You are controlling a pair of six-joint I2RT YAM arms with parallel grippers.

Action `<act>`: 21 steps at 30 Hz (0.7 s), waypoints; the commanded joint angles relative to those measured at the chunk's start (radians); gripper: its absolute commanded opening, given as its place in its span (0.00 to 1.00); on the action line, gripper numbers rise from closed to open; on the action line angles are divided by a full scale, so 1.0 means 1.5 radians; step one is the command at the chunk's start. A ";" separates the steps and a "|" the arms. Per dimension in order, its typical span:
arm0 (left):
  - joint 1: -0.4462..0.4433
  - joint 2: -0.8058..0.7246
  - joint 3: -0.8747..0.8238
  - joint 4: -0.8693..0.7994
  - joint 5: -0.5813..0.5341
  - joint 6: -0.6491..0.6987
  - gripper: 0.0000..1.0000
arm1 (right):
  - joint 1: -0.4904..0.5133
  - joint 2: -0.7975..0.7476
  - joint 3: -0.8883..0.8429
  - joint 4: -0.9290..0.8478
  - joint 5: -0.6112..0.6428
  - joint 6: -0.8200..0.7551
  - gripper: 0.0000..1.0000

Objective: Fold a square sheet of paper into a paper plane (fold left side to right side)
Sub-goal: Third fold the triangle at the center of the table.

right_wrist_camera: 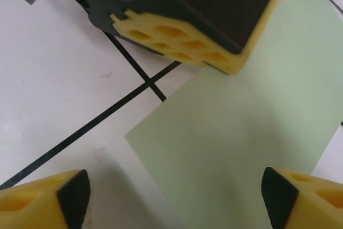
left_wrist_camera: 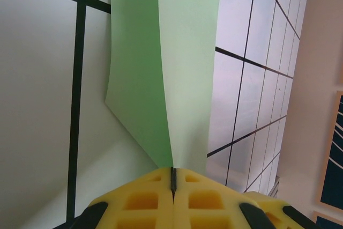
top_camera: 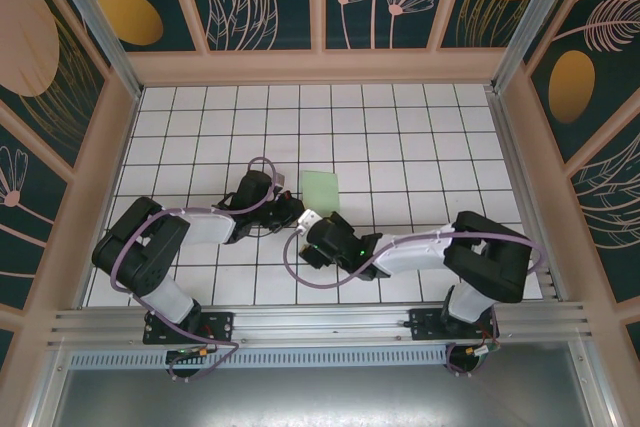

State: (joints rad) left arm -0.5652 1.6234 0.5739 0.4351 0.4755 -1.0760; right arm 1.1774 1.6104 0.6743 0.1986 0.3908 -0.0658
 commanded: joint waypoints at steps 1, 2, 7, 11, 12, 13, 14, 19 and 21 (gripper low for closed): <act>-0.004 -0.013 -0.003 0.007 0.013 -0.003 0.00 | -0.005 0.015 0.029 0.017 0.029 -0.020 0.76; -0.005 -0.014 -0.003 0.006 0.013 -0.002 0.00 | -0.008 0.017 0.030 0.019 0.029 -0.021 0.74; -0.005 -0.012 -0.002 0.002 0.013 0.000 0.00 | -0.016 0.016 0.040 0.026 0.015 -0.024 0.63; -0.005 -0.009 -0.002 0.000 0.011 0.002 0.00 | -0.022 0.009 0.043 0.026 -0.004 -0.025 0.49; -0.005 -0.009 -0.001 -0.001 0.011 0.003 0.00 | -0.025 0.007 0.044 0.026 -0.008 -0.025 0.44; -0.005 -0.010 -0.001 -0.002 0.010 0.003 0.00 | -0.025 0.005 0.045 0.026 -0.012 -0.025 0.39; -0.006 -0.009 -0.001 -0.001 0.011 0.004 0.00 | -0.027 0.004 0.045 0.025 -0.015 -0.025 0.35; -0.005 -0.004 -0.001 -0.006 0.008 0.008 0.00 | -0.029 -0.007 0.044 0.018 -0.032 -0.025 0.15; -0.005 -0.004 -0.001 -0.013 0.002 0.012 0.00 | -0.033 -0.012 0.041 0.014 -0.045 -0.021 0.07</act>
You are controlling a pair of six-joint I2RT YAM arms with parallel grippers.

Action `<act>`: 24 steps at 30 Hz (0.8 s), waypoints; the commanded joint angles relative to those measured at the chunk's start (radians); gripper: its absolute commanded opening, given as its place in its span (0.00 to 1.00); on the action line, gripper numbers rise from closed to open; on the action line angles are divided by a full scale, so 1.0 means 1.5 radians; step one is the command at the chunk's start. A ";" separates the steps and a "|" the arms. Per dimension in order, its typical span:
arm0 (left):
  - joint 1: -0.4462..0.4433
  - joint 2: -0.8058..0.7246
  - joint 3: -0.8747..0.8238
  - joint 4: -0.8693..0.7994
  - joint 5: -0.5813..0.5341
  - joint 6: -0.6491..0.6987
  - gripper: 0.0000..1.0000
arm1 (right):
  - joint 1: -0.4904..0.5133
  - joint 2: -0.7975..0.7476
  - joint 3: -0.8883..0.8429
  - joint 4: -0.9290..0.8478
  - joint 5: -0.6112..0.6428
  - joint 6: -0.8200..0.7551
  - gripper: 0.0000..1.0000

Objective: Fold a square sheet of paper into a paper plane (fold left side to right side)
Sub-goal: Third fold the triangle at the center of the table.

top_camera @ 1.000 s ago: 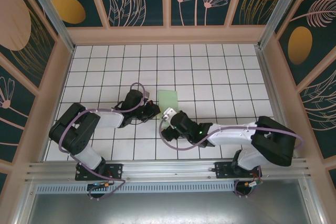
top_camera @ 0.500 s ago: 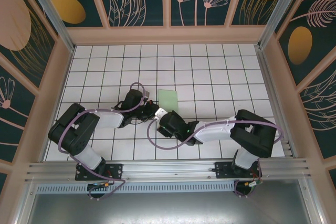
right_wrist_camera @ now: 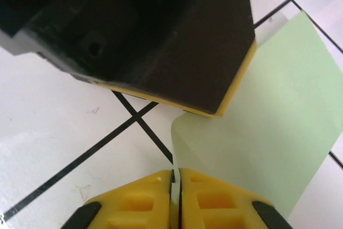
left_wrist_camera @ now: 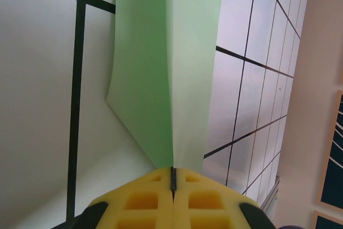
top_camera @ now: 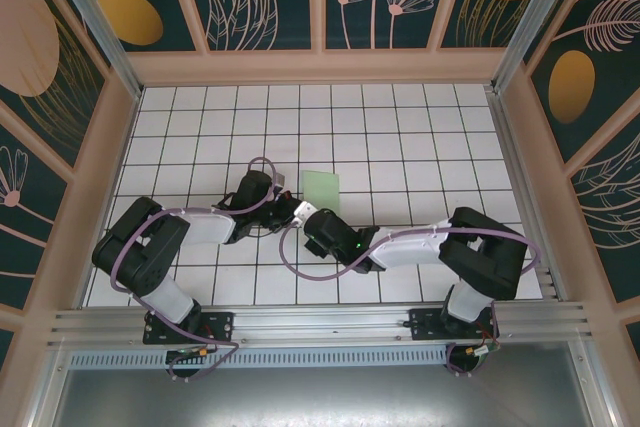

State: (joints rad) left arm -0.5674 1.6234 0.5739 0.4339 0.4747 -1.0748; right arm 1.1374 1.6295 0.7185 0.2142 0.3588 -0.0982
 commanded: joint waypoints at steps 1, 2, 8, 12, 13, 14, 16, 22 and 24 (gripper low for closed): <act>-0.004 -0.006 0.002 -0.021 -0.004 0.017 0.02 | -0.010 -0.027 0.009 0.001 -0.034 0.004 0.03; -0.004 -0.008 0.004 -0.032 -0.010 0.023 0.06 | -0.013 -0.030 0.007 -0.001 -0.044 0.008 0.00; 0.001 -0.041 0.035 -0.123 -0.042 0.090 0.32 | -0.044 -0.045 -0.010 -0.011 -0.113 0.030 0.00; 0.022 -0.082 0.058 -0.198 -0.071 0.135 0.43 | -0.065 -0.052 -0.021 -0.007 -0.148 0.044 0.00; 0.029 -0.093 0.063 -0.211 -0.075 0.145 0.45 | -0.068 -0.053 -0.024 -0.006 -0.156 0.045 0.00; 0.035 -0.101 0.069 -0.219 -0.077 0.153 0.45 | -0.071 -0.053 -0.025 -0.004 -0.161 0.046 0.00; 0.047 -0.112 0.087 -0.227 -0.078 0.173 0.45 | -0.074 -0.053 -0.027 -0.003 -0.168 0.048 0.00; 0.048 -0.022 0.203 -0.235 -0.021 0.253 0.32 | -0.082 -0.048 -0.027 0.001 -0.181 0.057 0.00; 0.047 0.023 0.241 -0.225 0.012 0.266 0.28 | -0.084 -0.044 -0.026 0.001 -0.187 0.061 0.00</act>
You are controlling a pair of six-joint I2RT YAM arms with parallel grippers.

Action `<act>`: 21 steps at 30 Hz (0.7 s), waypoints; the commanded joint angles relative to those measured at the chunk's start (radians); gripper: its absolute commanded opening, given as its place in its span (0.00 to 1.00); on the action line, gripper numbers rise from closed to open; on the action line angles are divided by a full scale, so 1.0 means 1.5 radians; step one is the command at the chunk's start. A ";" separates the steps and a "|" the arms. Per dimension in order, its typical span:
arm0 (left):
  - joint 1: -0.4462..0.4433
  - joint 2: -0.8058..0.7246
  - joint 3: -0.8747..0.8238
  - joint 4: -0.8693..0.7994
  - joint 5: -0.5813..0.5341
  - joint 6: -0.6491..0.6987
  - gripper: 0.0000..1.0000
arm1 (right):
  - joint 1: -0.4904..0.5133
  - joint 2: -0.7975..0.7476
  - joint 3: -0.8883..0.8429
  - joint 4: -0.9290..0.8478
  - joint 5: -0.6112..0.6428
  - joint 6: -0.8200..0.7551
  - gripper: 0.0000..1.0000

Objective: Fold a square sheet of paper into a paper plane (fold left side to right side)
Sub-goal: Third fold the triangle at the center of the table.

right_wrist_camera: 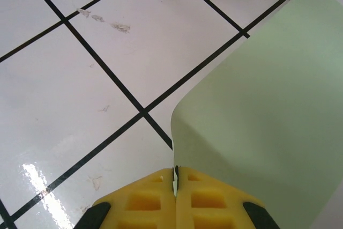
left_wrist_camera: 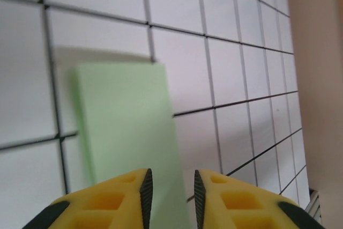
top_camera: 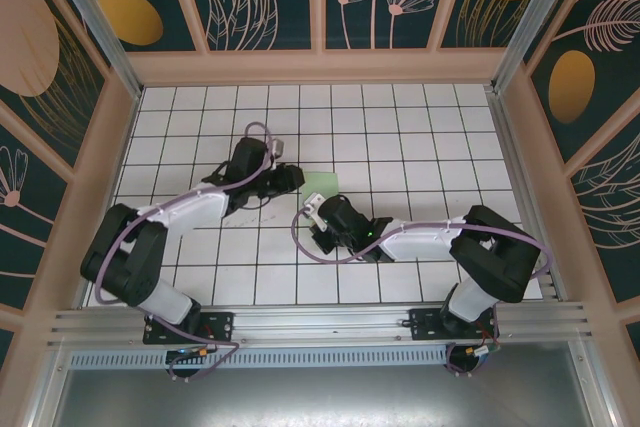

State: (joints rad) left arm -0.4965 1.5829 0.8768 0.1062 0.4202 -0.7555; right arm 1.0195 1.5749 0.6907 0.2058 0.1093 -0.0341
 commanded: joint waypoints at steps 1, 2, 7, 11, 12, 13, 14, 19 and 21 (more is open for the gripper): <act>-0.002 0.076 0.059 -0.006 0.062 0.062 0.27 | -0.007 -0.006 -0.006 0.007 -0.021 0.021 0.00; -0.004 0.103 0.086 -0.009 0.071 0.070 0.26 | -0.008 -0.004 -0.006 0.005 -0.023 0.023 0.00; -0.016 0.221 0.178 -0.027 0.103 0.095 0.22 | -0.014 0.005 0.001 0.002 -0.034 0.035 0.00; -0.029 0.283 0.219 -0.044 0.106 0.106 0.20 | -0.023 0.009 0.003 0.001 -0.050 0.048 0.00; -0.031 0.295 0.226 -0.048 0.103 0.106 0.19 | -0.027 0.009 0.001 0.002 -0.055 0.053 0.00; -0.032 0.306 0.229 -0.051 0.100 0.109 0.19 | -0.030 0.009 0.002 0.002 -0.059 0.057 0.00; -0.034 0.315 0.233 -0.056 0.097 0.111 0.19 | -0.035 0.009 0.001 0.004 -0.060 0.061 0.00; -0.036 0.349 0.236 -0.069 0.082 0.119 0.17 | -0.064 0.008 -0.002 0.005 -0.117 0.088 0.00; -0.036 0.359 0.235 -0.072 0.078 0.122 0.16 | -0.077 0.010 -0.002 0.005 -0.129 0.101 0.00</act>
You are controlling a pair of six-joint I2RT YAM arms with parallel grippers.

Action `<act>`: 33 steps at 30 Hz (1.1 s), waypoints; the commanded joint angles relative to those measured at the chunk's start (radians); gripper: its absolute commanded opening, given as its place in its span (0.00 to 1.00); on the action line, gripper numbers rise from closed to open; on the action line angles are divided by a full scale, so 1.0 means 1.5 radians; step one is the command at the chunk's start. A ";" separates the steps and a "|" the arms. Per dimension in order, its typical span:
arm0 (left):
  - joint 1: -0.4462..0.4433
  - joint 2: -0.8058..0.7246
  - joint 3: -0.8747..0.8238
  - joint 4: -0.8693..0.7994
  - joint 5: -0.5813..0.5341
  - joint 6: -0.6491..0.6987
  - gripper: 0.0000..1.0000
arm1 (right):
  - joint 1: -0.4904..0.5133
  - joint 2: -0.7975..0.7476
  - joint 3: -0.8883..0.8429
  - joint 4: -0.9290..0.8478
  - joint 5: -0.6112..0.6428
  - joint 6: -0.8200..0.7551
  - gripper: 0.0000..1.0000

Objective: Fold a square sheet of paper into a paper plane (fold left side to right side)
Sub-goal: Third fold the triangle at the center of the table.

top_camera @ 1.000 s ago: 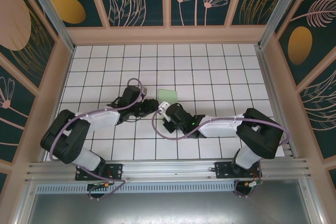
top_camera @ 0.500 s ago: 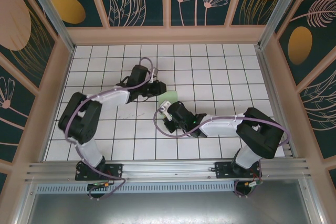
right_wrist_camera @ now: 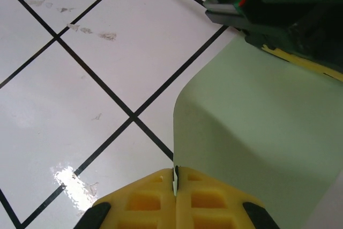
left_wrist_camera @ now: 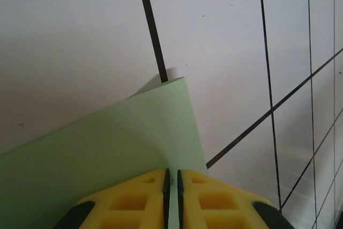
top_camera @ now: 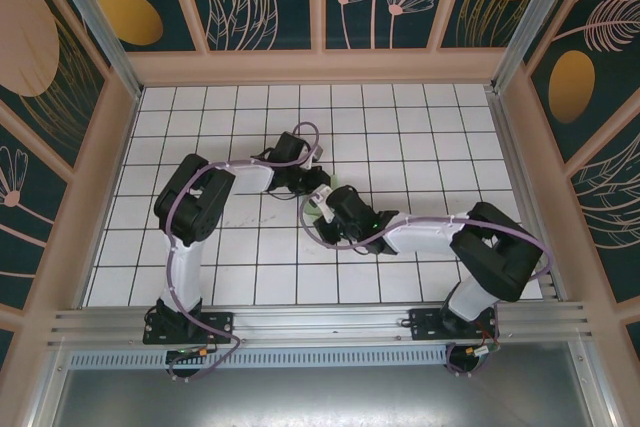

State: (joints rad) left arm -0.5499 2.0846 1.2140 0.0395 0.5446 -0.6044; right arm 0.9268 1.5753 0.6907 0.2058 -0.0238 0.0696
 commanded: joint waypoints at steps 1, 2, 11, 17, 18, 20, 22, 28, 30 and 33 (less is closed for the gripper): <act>0.000 0.029 0.010 -0.029 -0.007 0.023 0.16 | -0.022 0.012 -0.002 0.004 -0.044 0.040 0.00; 0.000 0.032 0.008 -0.030 -0.009 0.023 0.16 | -0.028 0.015 -0.002 0.003 -0.054 0.045 0.00; -0.002 0.038 0.000 -0.028 -0.014 0.023 0.14 | -0.077 0.041 0.003 -0.011 -0.065 0.093 0.00; -0.003 0.037 0.000 -0.028 -0.015 0.022 0.14 | -0.094 0.057 0.016 -0.020 -0.055 0.111 0.00; -0.003 0.037 0.000 -0.027 -0.015 0.022 0.14 | -0.095 0.061 0.020 -0.023 -0.053 0.113 0.00; -0.004 0.038 0.000 -0.026 -0.016 0.020 0.14 | -0.098 0.066 0.026 -0.028 -0.050 0.115 0.00; -0.004 0.038 -0.001 -0.026 -0.015 0.020 0.14 | -0.102 0.070 0.031 -0.033 -0.046 0.119 0.00; -0.004 0.040 0.000 -0.026 -0.015 0.019 0.14 | -0.110 0.071 0.036 -0.036 -0.040 0.124 0.00; -0.004 0.040 0.000 -0.026 -0.015 0.019 0.14 | -0.112 0.073 0.038 -0.038 -0.039 0.123 0.00; -0.004 0.040 0.000 -0.026 -0.015 0.020 0.14 | -0.112 0.075 0.038 -0.040 -0.039 0.122 0.00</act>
State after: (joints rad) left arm -0.5491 2.0930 1.2198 0.0406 0.5419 -0.5941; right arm 0.7650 1.6711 0.7197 0.1635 -0.0956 0.2428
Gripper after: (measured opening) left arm 0.136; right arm 0.063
